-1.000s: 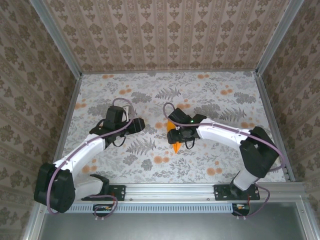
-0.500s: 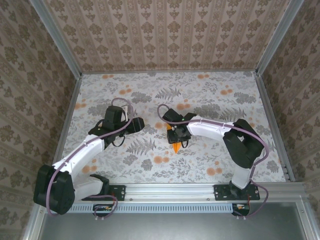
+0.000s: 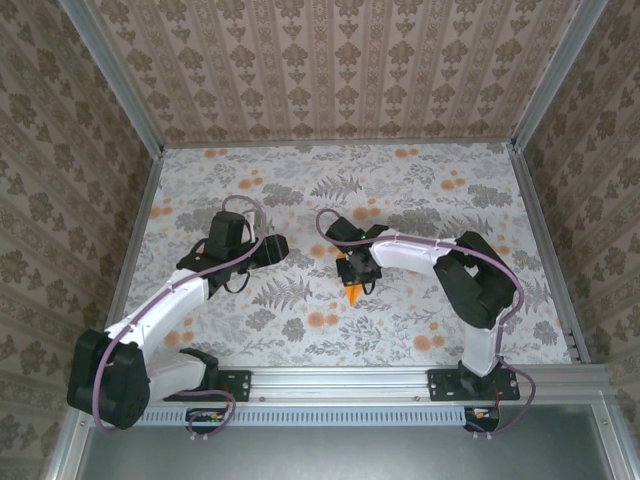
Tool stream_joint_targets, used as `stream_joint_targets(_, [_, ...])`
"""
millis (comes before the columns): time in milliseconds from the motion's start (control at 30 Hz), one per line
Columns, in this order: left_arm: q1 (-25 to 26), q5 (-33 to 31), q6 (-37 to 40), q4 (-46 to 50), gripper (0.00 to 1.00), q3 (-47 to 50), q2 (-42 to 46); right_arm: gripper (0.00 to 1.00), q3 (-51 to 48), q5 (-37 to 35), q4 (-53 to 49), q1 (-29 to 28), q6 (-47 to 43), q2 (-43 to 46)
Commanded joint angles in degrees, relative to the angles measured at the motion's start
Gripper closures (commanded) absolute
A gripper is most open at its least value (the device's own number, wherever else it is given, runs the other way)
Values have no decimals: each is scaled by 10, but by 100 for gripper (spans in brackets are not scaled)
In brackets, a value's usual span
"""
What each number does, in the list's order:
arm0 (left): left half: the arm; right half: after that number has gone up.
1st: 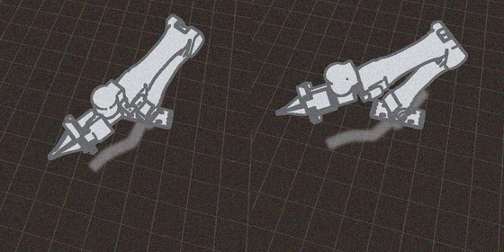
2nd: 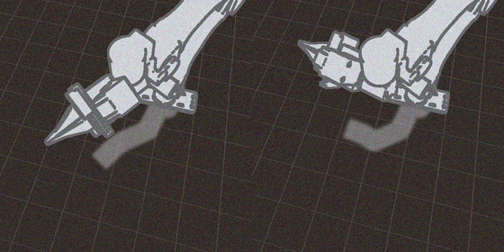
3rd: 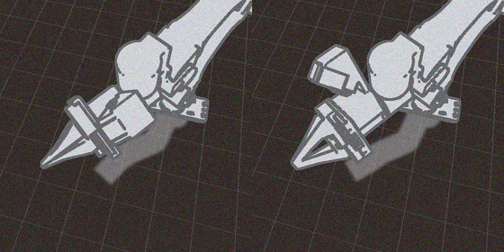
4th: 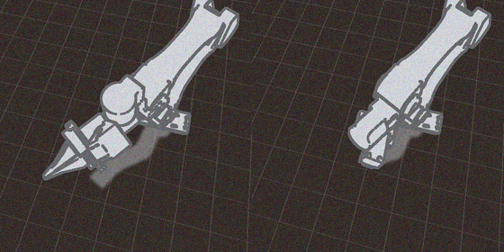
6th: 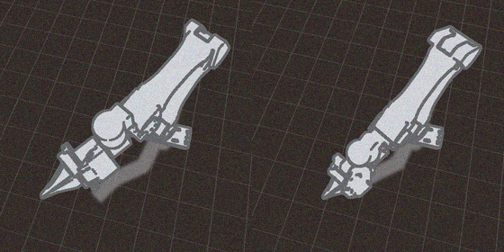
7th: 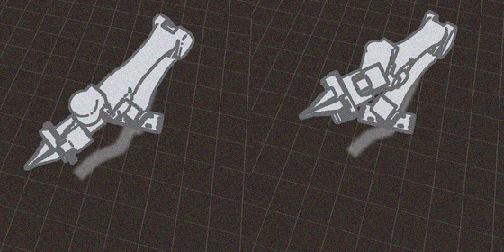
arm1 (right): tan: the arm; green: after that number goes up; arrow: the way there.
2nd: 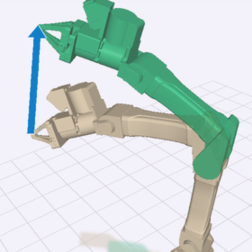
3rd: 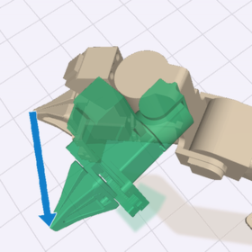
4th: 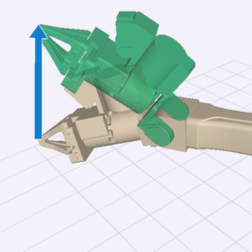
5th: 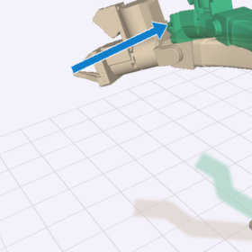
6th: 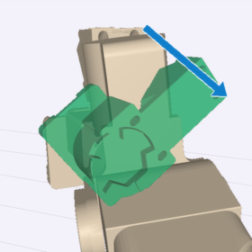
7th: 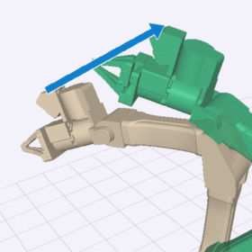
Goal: Fold a paper plane with a square sheet of paper (fold left side to right side)
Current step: Pick up the paper plane at the center of the table, then place the paper plane at the top-center of the table.
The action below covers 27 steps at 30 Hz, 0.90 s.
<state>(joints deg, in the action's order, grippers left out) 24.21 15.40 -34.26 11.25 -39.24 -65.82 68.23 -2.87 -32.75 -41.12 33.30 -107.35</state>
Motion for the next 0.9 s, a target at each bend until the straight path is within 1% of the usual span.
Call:
stream_joint_targets(0, [-7,10,20,10,32,-4,21,92,21,14,-6,18,8,9])
stream_joint_targets(33, [-8,11,25,9,30,-6,25,93,26,12,-10,23,7,16])
stream_joint_targets(100, [-8,16,39,0,19,-7,35,93,46,11,-28,41,-3,22])
stream_joint_targets(267, [-8,16,74,-41,0,8,71,94,119,-2,-79,92,-48,-13])
stream_joint_targets(400, [-9,0,101,-36,0,9,92,94,198,-22,-120,118,-80,-74])
stream_joint_targets(600, [-11,-1,102,-10,0,2,94,94,294,-26,-150,141,-83,-147])
stream_joint_targets(767, [-11,0,100,-4,0,3,94,93,346,-27,-176,143,-96,-198])
stream_joint_targets(867, [-11,1,98,-2,0,2,94,91,351,-22,-180,143,-94,-212])
